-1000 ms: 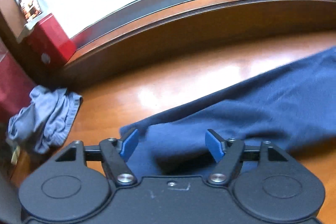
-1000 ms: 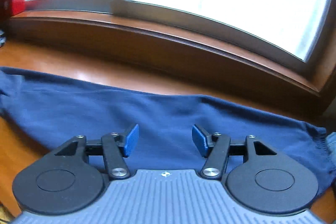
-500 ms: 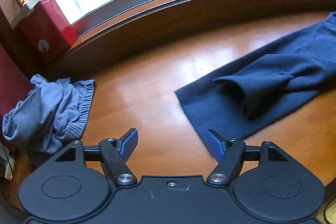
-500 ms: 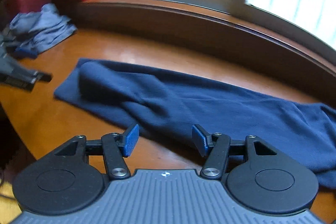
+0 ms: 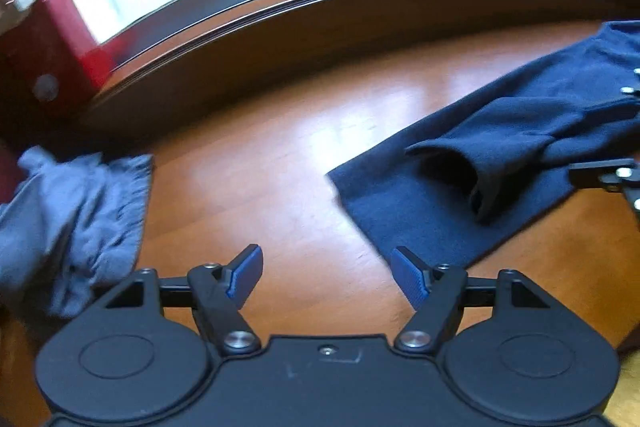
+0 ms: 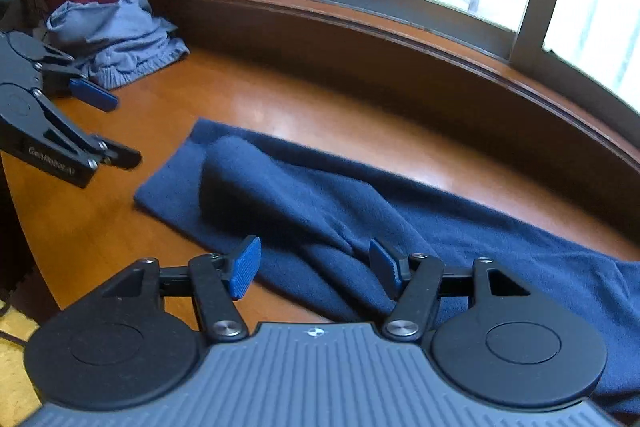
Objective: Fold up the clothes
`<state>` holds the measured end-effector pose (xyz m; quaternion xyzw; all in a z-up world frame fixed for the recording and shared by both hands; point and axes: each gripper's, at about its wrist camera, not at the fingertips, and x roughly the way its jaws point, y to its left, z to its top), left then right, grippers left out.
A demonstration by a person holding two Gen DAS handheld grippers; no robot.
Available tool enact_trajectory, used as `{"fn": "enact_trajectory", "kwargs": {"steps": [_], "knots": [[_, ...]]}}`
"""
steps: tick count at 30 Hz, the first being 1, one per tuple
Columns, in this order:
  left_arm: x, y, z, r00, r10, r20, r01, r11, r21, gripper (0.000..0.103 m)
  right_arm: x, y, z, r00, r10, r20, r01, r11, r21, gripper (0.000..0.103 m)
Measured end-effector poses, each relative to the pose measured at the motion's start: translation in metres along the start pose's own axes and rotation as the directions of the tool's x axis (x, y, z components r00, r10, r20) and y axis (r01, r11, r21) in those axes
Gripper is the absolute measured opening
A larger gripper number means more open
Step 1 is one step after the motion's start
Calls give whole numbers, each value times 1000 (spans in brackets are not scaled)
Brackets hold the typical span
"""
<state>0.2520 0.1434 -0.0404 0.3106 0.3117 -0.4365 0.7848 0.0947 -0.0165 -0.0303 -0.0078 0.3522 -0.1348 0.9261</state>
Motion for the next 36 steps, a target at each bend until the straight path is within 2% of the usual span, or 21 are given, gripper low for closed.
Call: {"fn": "enact_trajectory", "kwargs": {"steps": [2, 5, 7, 9, 11, 14, 19, 24, 26, 27, 29, 31, 34, 36], "knots": [[0, 3, 5, 997, -75, 21, 74, 996, 42, 69, -1, 8, 7, 1000, -18, -6, 19, 999, 48, 64], [-2, 2, 12, 982, -183, 53, 176, 977, 120, 69, -5, 26, 15, 1000, 25, 18, -26, 999, 32, 64], [-2, 2, 17, 963, -263, 60, 253, 958, 134, 69, 1, 43, 17, 999, -19, 30, 20, 999, -28, 64], [3, 3, 23, 934, -353, 45, 346, 930, 123, 68, 10, 51, 17, 999, -44, 29, 46, 997, -63, 63], [10, 3, 30, 911, -412, 28, 408, 907, 106, 68, 16, 53, 16, 997, -78, 13, 79, 994, -69, 62], [22, 0, 37, 890, -457, 9, 454, 886, 91, 68, 17, 45, 9, 991, -130, -13, 130, 991, -14, 62], [47, -10, 50, 852, -518, -73, 520, 854, 9, 55, -11, 22, -11, 978, -203, -42, 205, 976, 67, 62], [47, -3, 52, 821, -563, -91, 556, 826, -98, 55, -34, -44, -8, 976, -216, -31, 217, 976, 33, 63], [48, -3, 54, 821, -564, -87, 551, 823, -138, 55, -29, -90, -2, 978, -194, -69, 199, 978, 69, 64], [49, -4, 55, 826, -558, -85, 542, 826, -156, 55, -23, -113, -1, 979, -179, -94, 191, 973, 131, 64], [54, -10, 59, 852, -516, -92, 496, 851, -174, 55, -5, -158, 0, 978, -148, -146, 184, 943, 277, 64], [55, -16, 63, 866, -492, -90, 471, 862, -187, 55, 12, -182, -4, 977, -129, -168, 183, 914, 362, 64], [54, -23, 65, 869, -487, -86, 461, 861, -215, 56, 37, -191, -12, 970, -142, -197, 203, 918, 341, 64], [54, -26, 66, 880, -470, -74, 443, 866, -231, 57, 45, -189, -18, 971, -151, -185, 202, 931, 304, 65]]}}
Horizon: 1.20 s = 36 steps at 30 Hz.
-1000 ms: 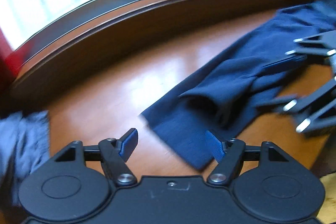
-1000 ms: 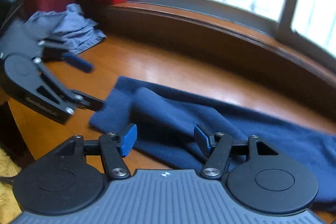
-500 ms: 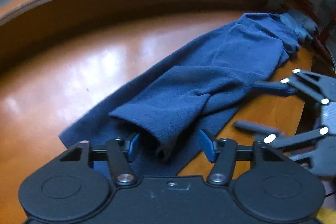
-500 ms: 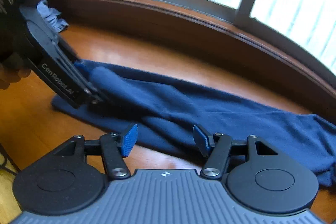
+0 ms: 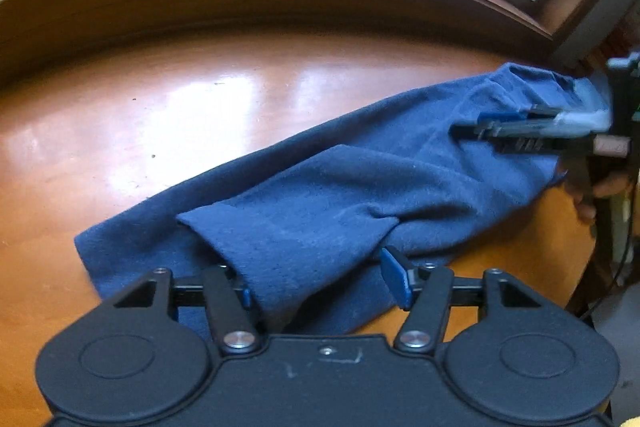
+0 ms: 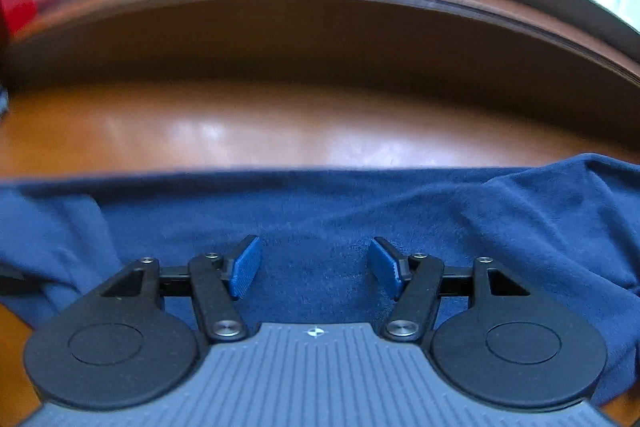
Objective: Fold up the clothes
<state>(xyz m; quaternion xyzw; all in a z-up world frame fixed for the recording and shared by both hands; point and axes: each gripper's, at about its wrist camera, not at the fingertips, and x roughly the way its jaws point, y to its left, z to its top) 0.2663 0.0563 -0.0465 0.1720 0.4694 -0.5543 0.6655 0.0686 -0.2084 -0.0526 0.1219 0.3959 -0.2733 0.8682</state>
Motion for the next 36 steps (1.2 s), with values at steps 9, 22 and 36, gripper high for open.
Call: {"fn": "enact_trajectory", "kwargs": {"steps": [9, 22, 36], "knots": [[-12, -10, -4, 997, 35, 71, -32, 998, -46, 11, -12, -17, -20, 993, 27, 118, -33, 998, 52, 2], [-111, -24, -31, 965, 80, 249, -68, 996, -57, 8, -100, -33, -15, 881, 7, 473, -89, 984, 152, 2], [-64, 68, -41, 954, 298, 32, -285, 936, -209, 17, -12, 42, 3, 968, 14, 249, 4, 997, -72, 45]]}}
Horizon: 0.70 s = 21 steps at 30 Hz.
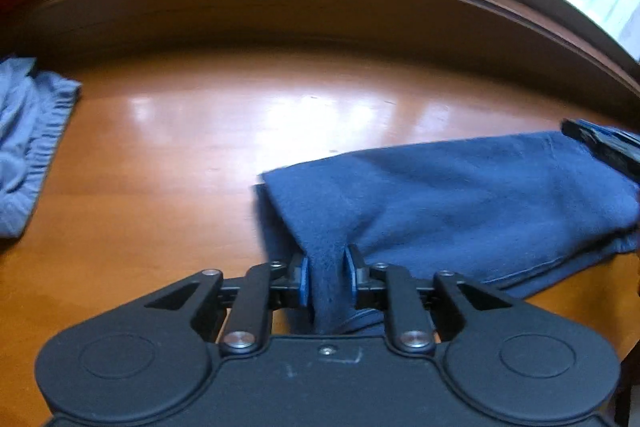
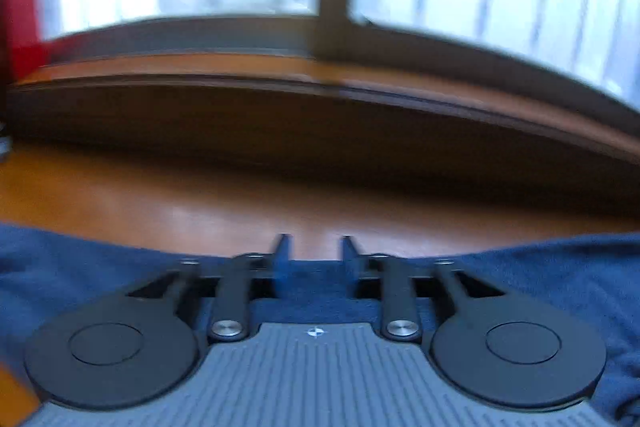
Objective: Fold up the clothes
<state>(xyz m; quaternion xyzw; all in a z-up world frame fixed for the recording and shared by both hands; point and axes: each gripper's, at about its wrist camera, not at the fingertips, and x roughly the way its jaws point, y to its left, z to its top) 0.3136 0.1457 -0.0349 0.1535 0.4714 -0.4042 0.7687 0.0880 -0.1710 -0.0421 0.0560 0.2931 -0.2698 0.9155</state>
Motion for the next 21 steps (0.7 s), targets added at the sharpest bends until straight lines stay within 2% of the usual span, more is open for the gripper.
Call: {"fn": "enact_trajectory", "kwargs": {"steps": [2, 4, 7, 9, 12, 16, 17, 18, 19, 20, 21], "knots": [[-5, 12, -2, 1000, 6, -4, -6, 1000, -19, 18, -21, 16, -1, 997, 80, 20, -78, 995, -67, 46], [-6, 10, -2, 1000, 12, -16, -12, 999, -34, 18, -31, 44, -6, 979, 203, -23, -204, 964, -169, 46], [-10, 11, -3, 999, 30, -20, -30, 1000, -4, 19, -35, 84, -14, 924, 374, -78, -381, 888, -257, 42], [-11, 6, -7, 999, 40, -22, -40, 999, 27, 25, -31, 107, -20, 891, 438, -120, -453, 836, -311, 41], [-9, 2, -14, 998, 50, -30, -48, 997, 63, 29, -15, 134, -20, 882, 442, -165, -470, 796, -382, 41], [-13, 9, -22, 999, 44, -27, -42, 995, 89, 33, -4, 149, -21, 861, 447, -242, -509, 763, -398, 39], [-13, 11, -24, 999, 44, -26, -41, 995, 95, 34, -5, 146, -23, 858, 452, -243, -513, 763, -393, 35], [-13, 14, -26, 999, 48, -22, -45, 994, 100, 34, -5, 147, -20, 854, 455, -253, -520, 767, -376, 17], [-14, 15, -27, 998, 52, -18, -50, 993, 105, 34, -3, 146, -17, 860, 443, -255, -509, 782, -358, 3], [-16, 17, -28, 998, 56, -15, -54, 993, 106, 34, -4, 147, -11, 868, 431, -248, -494, 804, -331, 3], [-16, 19, -28, 998, 58, -12, -56, 993, 104, 34, -8, 143, -3, 866, 446, -225, -496, 821, -282, 3]]}}
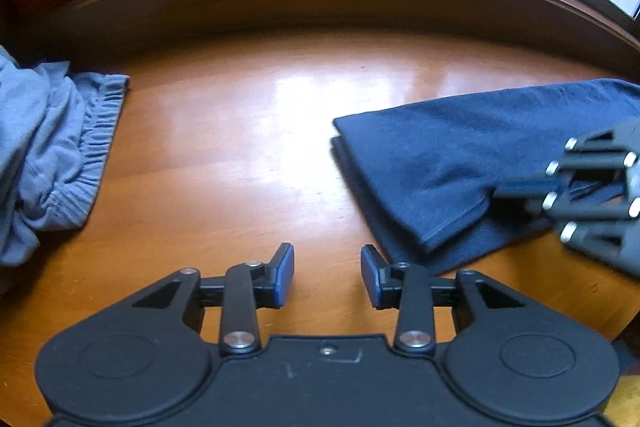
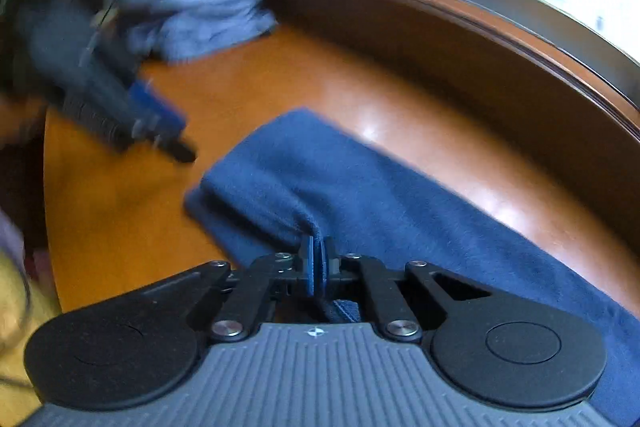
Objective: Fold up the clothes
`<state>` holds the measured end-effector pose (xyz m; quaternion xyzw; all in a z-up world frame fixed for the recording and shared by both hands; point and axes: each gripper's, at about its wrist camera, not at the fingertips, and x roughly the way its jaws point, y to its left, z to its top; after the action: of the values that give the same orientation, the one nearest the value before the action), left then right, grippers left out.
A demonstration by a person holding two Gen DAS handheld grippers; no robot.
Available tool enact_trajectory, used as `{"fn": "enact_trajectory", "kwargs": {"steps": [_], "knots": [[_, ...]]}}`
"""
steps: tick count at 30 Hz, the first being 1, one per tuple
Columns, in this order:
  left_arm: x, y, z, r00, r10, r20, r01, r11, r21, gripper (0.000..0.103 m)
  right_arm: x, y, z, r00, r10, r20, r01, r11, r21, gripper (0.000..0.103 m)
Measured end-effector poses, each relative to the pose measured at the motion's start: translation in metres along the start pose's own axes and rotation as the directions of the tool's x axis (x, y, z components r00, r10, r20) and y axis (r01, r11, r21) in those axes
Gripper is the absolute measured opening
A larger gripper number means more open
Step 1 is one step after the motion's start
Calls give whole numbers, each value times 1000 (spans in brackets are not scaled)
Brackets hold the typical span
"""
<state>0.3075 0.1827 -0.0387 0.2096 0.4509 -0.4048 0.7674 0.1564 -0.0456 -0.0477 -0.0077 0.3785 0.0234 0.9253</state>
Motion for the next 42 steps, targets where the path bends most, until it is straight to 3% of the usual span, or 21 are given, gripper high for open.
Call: {"fn": "enact_trajectory", "kwargs": {"steps": [2, 4, 9, 15, 17, 20, 22, 25, 27, 28, 29, 32, 34, 36, 37, 39, 42], "knots": [[-2, 7, -1, 1000, -2, 7, 2, 1000, -7, 35, -12, -3, 9, 999, 21, 32, -23, 998, 66, 3], [-4, 12, -1, 1000, -4, 16, 5, 1000, -9, 35, -19, 4, 11, 999, 36, 33, -38, 998, 59, 3], [-8, 19, 2, 999, -7, 38, 7, 1000, 10, 36, 5, 35, -9, 998, 24, -65, -26, 999, -34, 4], [-18, 26, 8, 997, 1, 73, -6, 998, 64, 42, -41, 45, 5, 996, 10, 93, -16, 998, 65, 4], [-19, 29, 10, 997, 4, 78, -10, 997, 72, 42, -42, 50, 0, 997, 44, 64, -47, 998, 44, 4], [-21, 30, 12, 996, -5, 91, -3, 996, 92, 42, -14, 65, -19, 996, 73, -55, -72, 997, 14, 5], [-22, 27, 15, 994, -27, 102, 14, 992, 125, 43, -3, 74, -29, 997, 54, -52, -53, 998, 15, 14], [-20, 13, 16, 991, -79, 109, 57, 980, 193, 49, -18, 72, -26, 1000, 14, -20, -12, 997, 77, 27], [-12, 0, 16, 988, -126, 91, 101, 965, 240, 50, -41, 60, -31, 998, -31, 47, 23, 988, 154, 39], [-6, -8, 15, 986, -146, 80, 120, 956, 266, 50, -53, 54, -35, 995, -58, 76, 43, 980, 193, 48], [0, -16, 14, 985, -162, 65, 137, 946, 294, 50, -61, 45, -41, 990, -116, 81, 95, 967, 236, 48], [21, -36, 9, 982, -188, 6, 172, 910, 378, 50, -76, 14, -66, 945, -326, 21, 297, 884, 362, 48], [24, -43, 4, 985, -171, 24, 143, 884, 446, 56, -83, -11, -87, 891, -450, -56, 424, 782, 458, 48], [25, -43, 3, 987, -158, 38, 120, 866, 485, 65, -82, -21, -103, 866, -482, -130, 474, 711, 519, 47], [27, -39, 4, 988, -154, 28, 122, 868, 481, 68, -82, -24, -110, 867, -475, -153, 475, 694, 541, 48], [29, -29, 9, 989, -148, 5, 130, 880, 457, 73, -80, -12, -114, 868, -480, -129, 468, 702, 537, 50], [30, -17, 12, 993, -116, -1, 104, 887, 450, 77, -61, 12, -102, 895, -438, -87, 425, 776, 466, 54]]}}
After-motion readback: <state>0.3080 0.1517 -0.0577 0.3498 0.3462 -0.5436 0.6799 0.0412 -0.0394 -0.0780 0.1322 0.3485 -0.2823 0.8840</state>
